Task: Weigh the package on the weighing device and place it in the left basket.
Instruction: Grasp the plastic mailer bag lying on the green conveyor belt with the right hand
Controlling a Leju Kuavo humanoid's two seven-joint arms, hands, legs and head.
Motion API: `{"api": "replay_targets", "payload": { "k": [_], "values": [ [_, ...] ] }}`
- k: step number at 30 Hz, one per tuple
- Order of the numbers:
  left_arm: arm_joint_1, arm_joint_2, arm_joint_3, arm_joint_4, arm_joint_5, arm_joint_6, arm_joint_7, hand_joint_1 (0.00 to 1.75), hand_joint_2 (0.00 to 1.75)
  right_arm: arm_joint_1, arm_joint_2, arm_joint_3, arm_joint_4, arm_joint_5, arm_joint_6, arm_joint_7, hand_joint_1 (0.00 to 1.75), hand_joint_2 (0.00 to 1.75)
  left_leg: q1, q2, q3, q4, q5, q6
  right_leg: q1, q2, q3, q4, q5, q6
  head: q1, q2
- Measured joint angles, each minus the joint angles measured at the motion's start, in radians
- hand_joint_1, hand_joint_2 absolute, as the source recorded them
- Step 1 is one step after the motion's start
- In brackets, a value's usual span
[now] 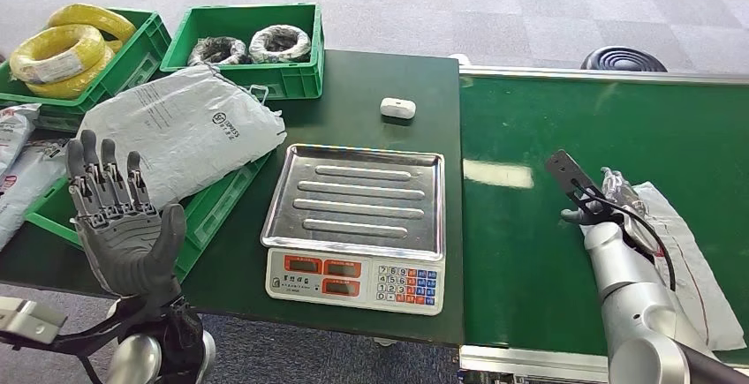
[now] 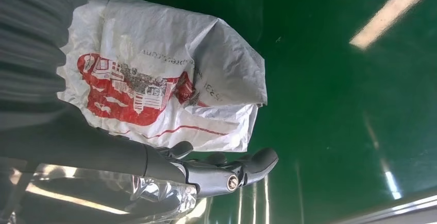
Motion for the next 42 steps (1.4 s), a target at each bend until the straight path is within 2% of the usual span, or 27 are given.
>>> {"api": "replay_targets", "payload": {
  "k": [3, 6, 10, 21, 25, 42],
  "values": [
    [0.000, 0.000, 0.002, 0.000, -0.001, -0.002, 0.000, 0.00, 1.75, -0.001, -0.001, -0.021, 0.009, -0.017, 0.053, -0.014, 0.00, 1.75, 0.000, 0.000, 0.000, 0.000, 0.000, 0.000, 0.000, 0.000, 0.000, 0.000, 0.000, 0.000, 0.000, 0.000],
    [-0.001, 0.000, 0.004, 0.002, -0.005, -0.006, 0.000, 0.00, 1.75, -0.001, -0.002, -0.040, 0.021, -0.032, 0.167, -0.016, 0.00, 1.75, 0.000, 0.000, 0.000, 0.000, 0.000, 0.000, 0.000, 0.000, 0.000, 0.000, 0.000, 0.000, 0.000, 0.000],
    [-0.002, -0.002, 0.007, 0.007, -0.015, -0.008, 0.000, 0.00, 1.75, -0.001, -0.002, -0.051, 0.034, -0.037, 0.294, 0.021, 0.00, 1.75, 0.000, 0.000, 0.000, 0.000, 0.000, 0.000, 0.000, 0.000, 0.000, 0.000, 0.000, 0.000, 0.000, 0.000],
    [-0.005, -0.003, 0.015, 0.018, -0.018, 0.003, 0.000, 0.00, 1.75, -0.018, 0.001, -0.057, 0.053, -0.029, 0.362, 0.059, 0.00, 1.75, 0.000, 0.000, 0.000, 0.000, 0.000, 0.000, 0.000, 0.000, 0.000, 0.000, 0.000, 0.000, 0.000, 0.000],
    [-0.007, -0.001, 0.019, 0.018, -0.008, 0.014, 0.000, 0.00, 1.75, -0.033, 0.005, -0.057, 0.058, -0.011, 0.385, 0.089, 1.75, 1.75, 0.000, 0.000, 0.000, 0.000, 0.000, 0.000, 0.000, 0.000, 0.000, 0.000, 0.000, 0.000, 0.000, 0.000],
    [-0.007, 0.007, 0.029, 0.017, 0.001, 0.033, 0.000, 0.00, 1.75, -0.059, 0.015, -0.054, 0.064, 0.000, 0.384, 0.096, 1.75, 1.75, 0.000, 0.000, 0.000, 0.000, 0.000, 0.000, 0.000, 0.000, 0.000, 0.000, 0.000, 0.000, 0.000, 0.000]
  ]
}}
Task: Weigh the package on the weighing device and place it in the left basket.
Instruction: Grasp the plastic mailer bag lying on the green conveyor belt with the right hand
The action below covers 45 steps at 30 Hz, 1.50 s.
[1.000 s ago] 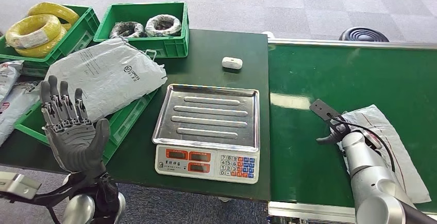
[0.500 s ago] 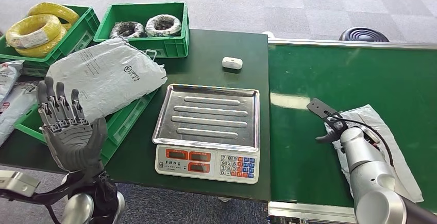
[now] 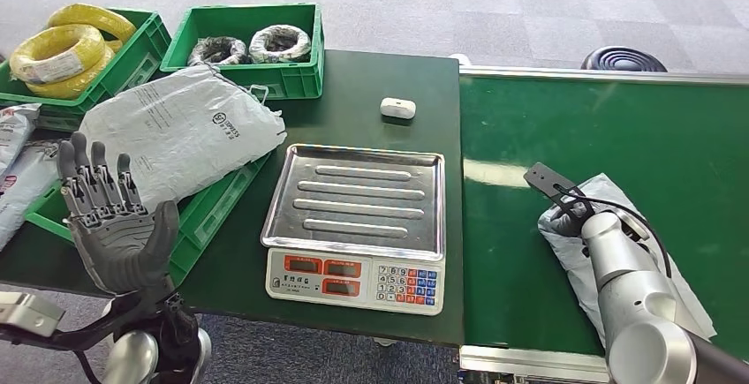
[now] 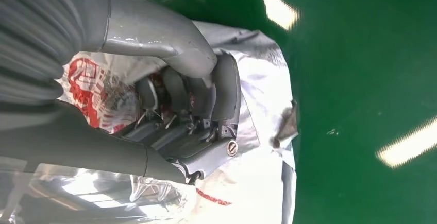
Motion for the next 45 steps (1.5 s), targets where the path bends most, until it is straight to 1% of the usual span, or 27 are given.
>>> {"api": "replay_targets", "payload": {
  "k": [10, 12, 17, 23, 25, 28, 31, 33, 36, 40, 42, 45],
  "values": [
    [0.000, 0.006, 0.004, -0.010, 0.004, 0.016, 0.000, 0.00, 1.75, -0.012, 0.010, 0.010, 0.000, 0.011, -0.038, -0.024, 1.75, 1.75, 0.000, 0.000, 0.000, 0.000, 0.000, 0.000, 0.000, 0.000, 0.000, 0.000, 0.000, 0.000, 0.000, 0.000],
    [0.000, 0.007, 0.006, -0.011, 0.005, 0.020, 0.000, 0.00, 1.75, -0.016, 0.013, 0.013, -0.001, 0.014, -0.056, -0.035, 1.75, 1.75, 0.000, 0.000, 0.000, 0.000, 0.000, 0.000, 0.000, 0.000, 0.000, 0.000, 0.000, 0.000, 0.000, 0.000],
    [0.005, 0.008, 0.010, -0.026, 0.004, 0.031, 0.000, 0.00, 1.75, -0.029, 0.021, 0.024, -0.007, 0.015, -0.139, -0.073, 1.75, 1.75, 0.000, 0.000, 0.000, 0.000, 0.000, 0.000, 0.000, 0.000, 0.000, 0.000, 0.000, 0.000, 0.000, 0.000],
    [0.011, 0.009, 0.012, -0.037, 0.003, 0.032, 0.000, 0.00, 1.75, -0.045, 0.029, 0.033, -0.011, 0.015, -0.156, -0.081, 1.75, 1.75, 0.000, 0.000, 0.000, 0.000, 0.000, 0.000, 0.000, 0.000, 0.000, 0.000, 0.000, 0.000, 0.000, 0.000],
    [0.014, 0.009, 0.013, -0.041, 0.000, 0.034, 0.000, 0.00, 1.75, -0.045, 0.031, 0.034, -0.015, 0.012, -0.192, -0.105, 1.75, 1.75, 0.000, 0.000, 0.000, 0.000, 0.000, 0.000, 0.000, 0.000, 0.000, 0.000, 0.000, 0.000, 0.000, 0.000],
    [0.031, 0.007, 0.017, -0.061, -0.012, 0.040, 0.000, 0.00, 1.75, -0.046, 0.043, 0.036, -0.043, -0.008, -0.328, -0.188, 1.75, 1.75, 0.000, 0.000, -0.001, 0.000, 0.000, 0.000, 0.000, 0.000, 0.000, 0.000, 0.000, 0.000, 0.000, 0.000],
    [0.059, 0.001, 0.024, -0.087, -0.027, 0.037, 0.000, 0.00, 1.75, -0.045, 0.071, 0.046, -0.130, -0.034, -0.468, -0.265, 1.75, 1.75, 0.000, 0.001, -0.001, 0.000, 0.000, 0.000, 0.000, 0.000, -0.001, 0.000, 0.000, 0.000, 0.000, 0.000],
    [0.073, -0.007, 0.028, -0.101, -0.037, 0.031, 0.000, 0.00, 1.75, -0.032, 0.099, 0.066, -0.242, -0.053, -0.513, -0.284, 1.75, 1.75, 0.000, 0.000, -0.001, 0.000, 0.000, 0.000, 0.000, 0.000, -0.001, 0.000, 0.000, 0.000, 0.000, 0.000],
    [0.080, -0.016, 0.030, -0.111, -0.042, 0.027, 0.000, 0.00, 1.75, 0.004, 0.134, 0.111, -0.423, -0.074, -0.520, -0.278, 1.75, 1.75, 0.000, 0.000, -0.001, 0.000, 0.000, 0.000, 0.000, 0.000, -0.001, 0.000, 0.000, 0.000, 0.000, 0.000],
    [0.080, -0.024, 0.032, -0.115, -0.043, 0.024, 0.000, 0.00, 1.75, 0.069, 0.163, 0.173, -0.632, -0.090, -0.532, -0.264, 1.75, 1.75, 0.000, 0.000, -0.001, 0.000, 0.000, 0.000, 0.000, 0.000, -0.001, 0.000, 0.000, 0.000, 0.000, 0.000],
    [0.079, -0.027, 0.033, -0.115, -0.044, 0.023, 0.000, 0.00, 1.75, 0.098, 0.170, 0.206, -0.711, -0.088, -0.519, -0.244, 1.75, 1.75, 0.000, 0.000, -0.001, 0.000, 0.000, 0.000, 0.000, 0.000, -0.001, 0.000, 0.000, 0.000, 0.000, 0.000],
    [0.077, -0.030, 0.035, -0.115, -0.045, 0.020, 0.000, 0.00, 1.75, 0.131, 0.174, 0.243, -0.781, -0.091, -0.515, -0.228, 1.75, 1.75, 0.000, 0.000, 0.000, 0.000, 0.000, 0.000, 0.000, 0.000, -0.001, 0.000, 0.000, 0.000, 0.000, 0.000]
  ]
}}
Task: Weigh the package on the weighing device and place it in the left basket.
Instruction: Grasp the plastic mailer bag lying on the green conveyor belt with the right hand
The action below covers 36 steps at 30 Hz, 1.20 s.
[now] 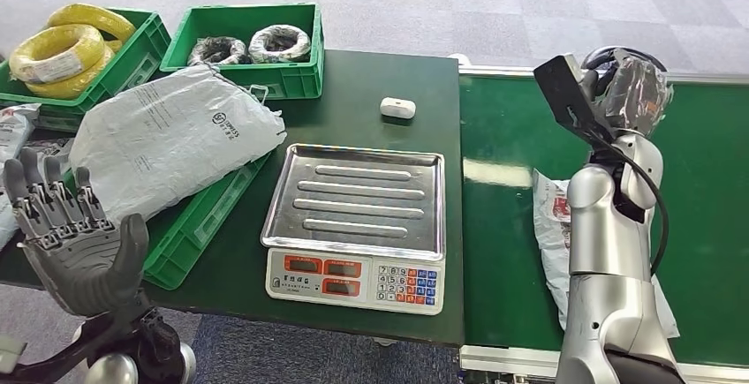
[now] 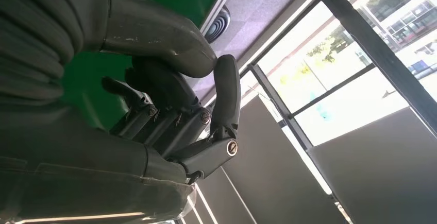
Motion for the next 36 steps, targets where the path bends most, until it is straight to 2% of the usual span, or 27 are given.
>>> {"api": "replay_targets", "payload": {
  "k": [6, 7, 8, 10, 11, 12, 14, 17, 20, 24, 29, 36],
  "values": [
    [-0.003, -0.006, 0.003, 0.000, 0.000, -0.007, 0.000, 0.00, 1.75, 0.031, 0.001, 0.022, -0.060, -0.012, -0.031, -0.015, 1.75, 1.75, 0.000, 0.000, 0.000, 0.000, 0.000, 0.000, 0.000, 0.000, 0.000, 0.000, 0.000, 0.000, 0.000, 0.000],
    [-0.004, -0.006, 0.003, 0.001, 0.001, -0.010, 0.000, 0.00, 1.75, 0.032, 0.001, 0.025, -0.067, -0.011, -0.033, -0.019, 1.49, 1.75, 0.000, 0.000, 0.000, 0.000, 0.000, 0.000, 0.000, 0.000, 0.000, 0.000, 0.000, 0.000, 0.000, 0.000],
    [-0.007, -0.006, 0.003, 0.003, 0.002, -0.013, 0.000, 0.00, 1.75, 0.032, 0.001, 0.029, -0.074, -0.009, -0.033, -0.024, 1.06, 1.75, 0.000, 0.000, 0.000, 0.000, 0.000, 0.000, 0.000, 0.000, 0.000, 0.000, 0.000, 0.000, 0.000, 0.000],
    [-0.014, -0.007, 0.002, 0.008, 0.003, -0.017, 0.000, 0.00, 1.75, 0.027, 0.002, 0.043, -0.085, 0.005, -0.023, -0.029, 0.18, 0.87, 0.000, 0.000, 0.000, 0.000, 0.000, 0.000, 0.000, 0.000, 0.000, 0.000, 0.000, 0.000, 0.000, 0.000],
    [-0.018, -0.008, 0.002, 0.012, 0.003, -0.018, 0.000, 0.00, 1.75, 0.022, 0.002, 0.052, -0.089, 0.021, -0.009, -0.021, 0.00, 0.44, 0.000, 0.000, 0.000, 0.000, 0.000, 0.000, 0.000, 0.000, 0.000, 0.000, 0.000, 0.000, 0.000, 0.000],
    [-0.021, -0.008, 0.002, 0.015, 0.004, -0.019, 0.000, 0.00, 1.75, 0.015, 0.002, 0.062, -0.090, 0.045, 0.011, -0.003, 0.00, 0.00, 0.000, 0.001, 0.000, 0.000, 0.000, 0.000, 0.000, 0.000, 0.000, 0.000, 0.000, 0.000, 0.000, 0.000],
    [-0.028, -0.008, 0.002, 0.020, 0.009, -0.019, 0.000, 0.00, 1.75, -0.010, 0.000, 0.085, -0.069, 0.124, 0.067, 0.075, 0.00, 0.00, 0.000, 0.001, 0.000, 0.000, 0.000, 0.000, 0.000, 0.000, 0.000, 0.000, 0.000, 0.000, 0.000, 0.000],
    [-0.046, -0.008, 0.002, 0.030, 0.028, -0.018, 0.000, 0.00, 1.75, -0.081, -0.015, 0.116, 0.084, 0.250, 0.146, 0.235, 0.00, 0.00, 0.000, 0.000, 0.001, 0.000, 0.001, 0.000, 0.000, 0.000, 0.001, 0.000, 0.000, 0.000, 0.000, 0.000],
    [-0.063, -0.006, -0.001, 0.044, 0.042, -0.017, 0.000, 0.00, 1.75, -0.143, -0.048, 0.123, 0.283, 0.285, 0.155, 0.295, 0.00, 0.00, 0.000, -0.003, 0.001, 0.000, 0.001, 0.001, 0.000, -0.003, 0.003, 0.000, 0.000, 0.000, 0.000, 0.000],
    [-0.081, -0.003, -0.007, 0.064, 0.048, -0.016, 0.000, 0.00, 1.75, -0.188, -0.092, 0.124, 0.488, 0.290, 0.154, 0.302, 0.00, 1.75, 0.000, -0.004, 0.001, 0.001, 0.001, 0.001, 0.000, -0.003, 0.002, 0.000, 0.000, 0.000, 0.000, 0.000],
    [-0.088, 0.002, -0.010, 0.082, 0.064, -0.018, 0.000, 0.00, 1.75, -0.192, -0.138, 0.119, 0.627, 0.277, 0.225, 0.332, 0.00, 1.75, 0.000, -0.004, 0.000, 0.001, 0.001, 0.001, 0.000, -0.003, 0.001, 0.000, 0.000, 0.000, 0.000, 0.000],
    [-0.087, 0.010, -0.010, 0.094, 0.068, -0.022, 0.000, 0.00, 1.75, -0.174, -0.176, 0.105, 0.717, 0.256, 0.262, 0.333, 0.00, 1.75, 0.000, -0.001, -0.001, 0.000, 0.001, 0.001, 0.000, -0.002, 0.000, 0.000, 0.000, 0.000, 0.000, 0.000]
  ]
}}
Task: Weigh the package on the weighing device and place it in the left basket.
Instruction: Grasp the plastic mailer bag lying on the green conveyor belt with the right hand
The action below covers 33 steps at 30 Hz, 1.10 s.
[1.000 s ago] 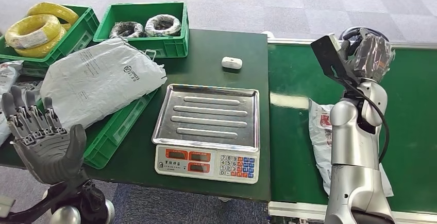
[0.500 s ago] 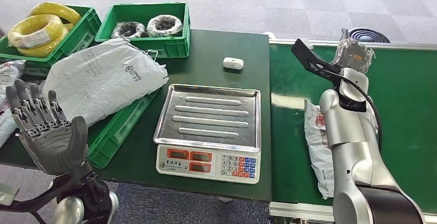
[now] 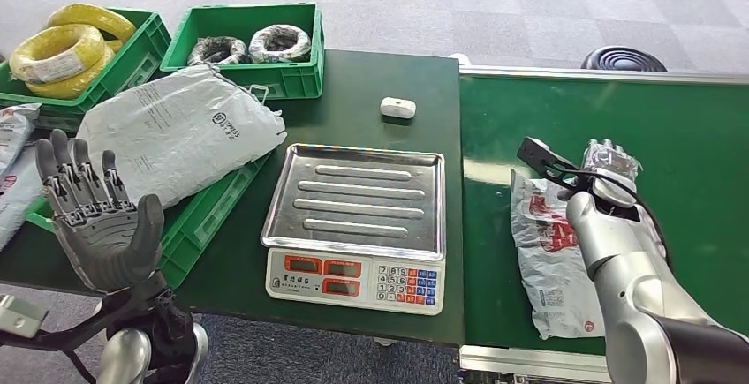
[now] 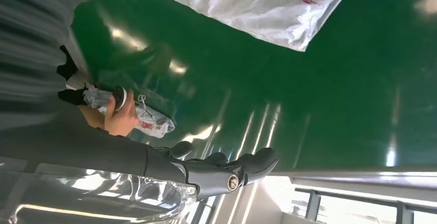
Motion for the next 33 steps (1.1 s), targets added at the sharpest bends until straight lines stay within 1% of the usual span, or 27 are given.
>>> {"api": "replay_targets", "payload": {
  "k": [3, 6, 9, 10, 12, 17, 19, 22, 24, 26, 27, 33],
  "values": [
    [-0.001, 0.003, 0.000, 0.007, 0.007, -0.009, 0.000, 0.00, 1.75, 0.000, -0.006, -0.014, 0.017, -0.021, 0.064, 0.010, 0.00, 1.75, 0.000, 0.000, 0.000, 0.000, 0.000, 0.000, 0.000, 0.000, 0.000, 0.000, 0.000, 0.000, 0.000, 0.000],
    [-0.013, 0.007, 0.000, 0.026, 0.013, -0.014, 0.000, 0.00, 1.75, 0.003, -0.018, -0.052, 0.034, -0.094, 0.190, 0.004, 0.00, 1.75, 0.000, 0.000, 0.000, 0.000, 0.000, 0.000, 0.000, 0.000, 0.000, 0.000, 0.000, 0.000, 0.000, 0.000],
    [-0.035, 0.012, -0.001, 0.055, 0.019, -0.019, 0.000, 0.00, 1.75, 0.020, -0.032, -0.128, 0.049, -0.213, 0.343, -0.074, 0.00, 1.75, 0.000, 0.000, 0.000, 0.000, 0.000, 0.000, 0.000, 0.000, 0.000, 0.000, 0.000, 0.000, 0.000, 0.000],
    [-0.042, 0.013, -0.001, 0.063, 0.021, -0.020, 0.000, 0.00, 1.75, 0.029, -0.036, -0.153, 0.053, -0.239, 0.377, -0.100, 0.00, 1.75, 0.000, 0.000, 0.000, 0.000, 0.000, 0.000, 0.000, 0.000, 0.000, 0.000, 0.000, 0.000, 0.000, 0.000],
    [-0.053, 0.016, -0.002, 0.078, 0.023, -0.021, 0.000, 0.00, 1.75, 0.044, -0.042, -0.193, 0.059, -0.262, 0.409, -0.127, 0.00, 1.75, 0.000, 0.000, 0.000, 0.000, 0.000, 0.000, 0.000, 0.000, 0.000, 0.000, 0.000, 0.000, 0.000, 0.000],
    [-0.065, 0.022, -0.004, 0.099, 0.024, -0.022, 0.000, 0.00, 1.75, 0.052, -0.052, -0.246, 0.070, -0.282, 0.442, -0.150, 0.00, 1.75, 0.000, 0.000, 0.000, 0.000, 0.000, 0.000, 0.000, 0.000, 0.000, 0.000, 0.000, 0.000, 0.000, 0.000],
    [-0.065, 0.023, -0.004, 0.104, 0.024, -0.022, 0.000, 0.00, 1.75, 0.058, -0.052, -0.264, 0.072, -0.309, 0.484, -0.197, 0.00, 1.75, 0.000, 0.000, 0.000, 0.000, 0.000, 0.000, 0.000, 0.000, 0.000, 0.000, 0.000, 0.000, 0.000, 0.000],
    [-0.065, 0.027, -0.004, 0.106, 0.024, -0.023, 0.000, 0.00, 1.75, 0.078, -0.049, -0.287, 0.075, -0.343, 0.535, -0.294, 0.00, 1.75, 0.000, 0.000, 0.000, 0.000, 0.000, 0.000, 0.000, 0.000, 0.000, 0.000, 0.000, 0.000, 0.000, 0.000],
    [-0.065, 0.029, -0.004, 0.106, 0.024, -0.023, 0.000, 0.00, 1.75, 0.089, -0.044, -0.297, 0.078, -0.355, 0.551, -0.342, 0.85, 1.75, 0.000, 0.000, 0.000, 0.000, 0.000, 0.000, 0.000, 0.000, 0.000, 0.000, 0.000, 0.000, 0.000, 0.000],
    [-0.062, 0.033, -0.002, 0.104, 0.024, -0.023, 0.000, 0.00, 1.75, 0.097, -0.038, -0.303, 0.079, -0.360, 0.562, -0.365, 1.72, 1.75, 0.000, 0.000, 0.000, 0.000, 0.000, 0.000, 0.000, 0.000, 0.001, 0.000, 0.000, 0.000, 0.000, 0.000],
    [-0.059, 0.034, -0.002, 0.101, 0.024, -0.022, 0.000, 0.00, 1.75, 0.099, -0.034, -0.305, 0.080, -0.361, 0.566, -0.369, 1.75, 1.75, 0.000, 0.000, 0.000, 0.000, 0.000, 0.000, 0.000, 0.000, 0.001, 0.000, 0.000, 0.000, 0.000, 0.000],
    [-0.027, 0.041, 0.003, 0.072, 0.024, -0.014, 0.000, 0.00, 1.75, 0.088, -0.016, -0.306, 0.080, -0.361, 0.566, -0.376, 1.75, 1.75, 0.000, 0.001, 0.002, 0.000, 0.000, 0.000, 0.000, 0.001, 0.002, 0.000, 0.000, 0.000, 0.000, 0.000]
  ]
}}
